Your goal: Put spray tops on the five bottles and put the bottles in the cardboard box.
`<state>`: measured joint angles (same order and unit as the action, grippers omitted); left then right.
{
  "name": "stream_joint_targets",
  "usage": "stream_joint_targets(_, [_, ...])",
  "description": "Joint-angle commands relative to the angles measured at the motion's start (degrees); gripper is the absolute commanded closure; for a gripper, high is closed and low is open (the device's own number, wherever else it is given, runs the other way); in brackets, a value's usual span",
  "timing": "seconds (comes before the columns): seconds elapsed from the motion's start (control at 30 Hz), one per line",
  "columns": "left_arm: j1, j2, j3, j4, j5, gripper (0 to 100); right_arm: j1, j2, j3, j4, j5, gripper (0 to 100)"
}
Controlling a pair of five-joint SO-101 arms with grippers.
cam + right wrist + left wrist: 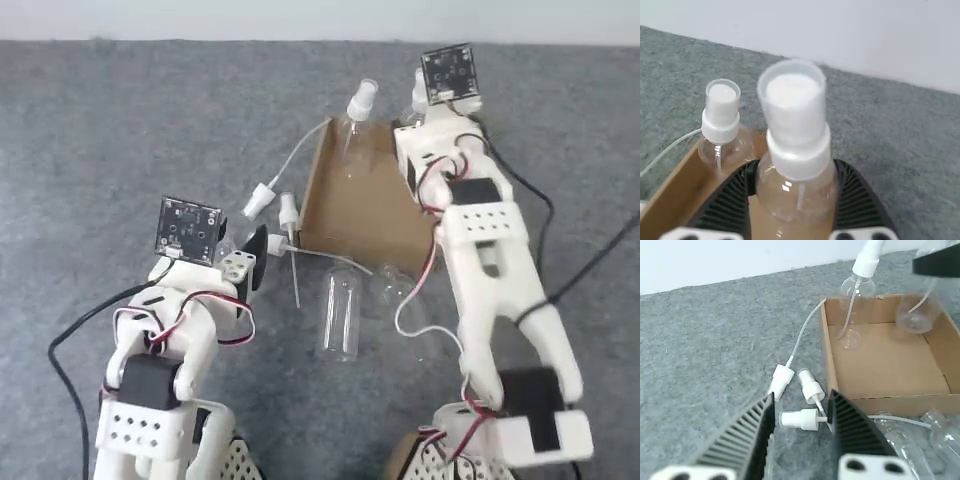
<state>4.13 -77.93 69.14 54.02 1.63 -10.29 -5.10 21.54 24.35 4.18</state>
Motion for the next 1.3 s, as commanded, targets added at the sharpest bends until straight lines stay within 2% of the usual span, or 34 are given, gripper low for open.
stream_joint_targets(0.0, [-0.18, 0.00, -0.31, -1.58, -0.18, 85, 0.75, 1.36, -5.10, -2.24, -2.55, 99.3])
stream_joint_targets(0.73, [-0.26, 0.00, -0.22, -1.32, -0.18, 84, 2.42, 10.42, -5.45, -11.91, -2.64, 99.3])
stream_joint_targets(1.27, [-0.26, 0.00, -0.22, -1.23, -0.18, 84, 2.33, 15.25, -5.89, -12.70, -2.90, 99.2])
